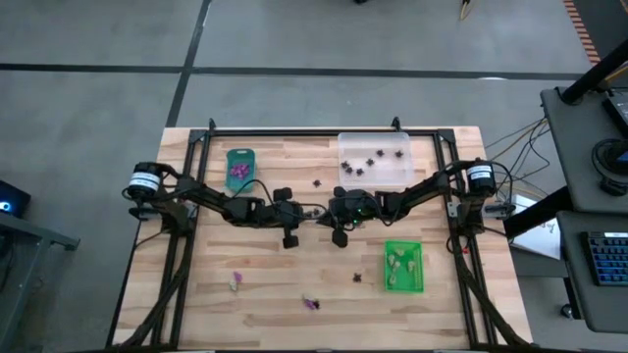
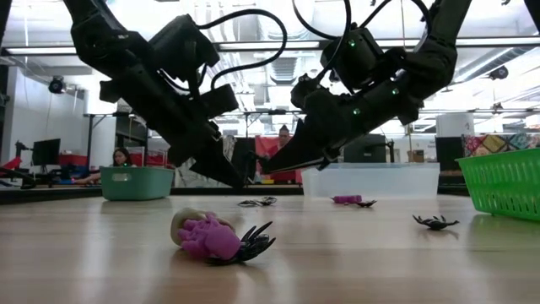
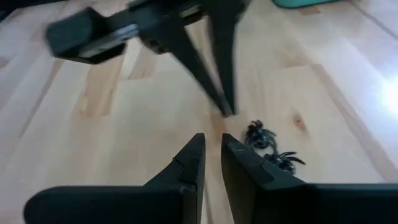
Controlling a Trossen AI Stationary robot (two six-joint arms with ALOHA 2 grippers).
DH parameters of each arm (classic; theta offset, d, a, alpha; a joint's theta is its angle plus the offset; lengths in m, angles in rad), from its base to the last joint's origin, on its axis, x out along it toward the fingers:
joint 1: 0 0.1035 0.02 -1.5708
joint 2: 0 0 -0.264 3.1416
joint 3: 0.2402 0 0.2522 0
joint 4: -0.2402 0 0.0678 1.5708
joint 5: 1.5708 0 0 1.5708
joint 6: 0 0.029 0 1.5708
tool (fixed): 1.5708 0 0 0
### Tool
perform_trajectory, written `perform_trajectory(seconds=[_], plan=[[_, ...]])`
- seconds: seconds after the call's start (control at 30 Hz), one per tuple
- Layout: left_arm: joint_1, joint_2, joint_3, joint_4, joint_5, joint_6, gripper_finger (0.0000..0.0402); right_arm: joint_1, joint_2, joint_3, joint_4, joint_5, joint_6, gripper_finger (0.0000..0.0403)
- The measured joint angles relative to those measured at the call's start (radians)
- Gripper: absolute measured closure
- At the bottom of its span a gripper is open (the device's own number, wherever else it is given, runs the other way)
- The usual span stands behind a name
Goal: Sort Halloween decoration
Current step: Put the black spider toy into the white bin
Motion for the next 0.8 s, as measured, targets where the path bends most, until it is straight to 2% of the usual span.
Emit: perform_trajectory(seconds=[0.27,0.57,0.8], plan=[[0.019,0.011,0.0,0.074,-0.07,0.101,0.0401,0.007,0.0,0.0,-0.001,0.007,0.002,0.036],[0.032,0.089,-0.001,0.093,-0.07,0.108,0.0401,0.007,0.0,0.0,-0.013,0.008,-0.006,0.036],[0.029,0.101,0.0,0.104,-0.056,0.081,0.0401,0.007,0.0,0.0,-0.02,0.008,-0.01,0.036]])
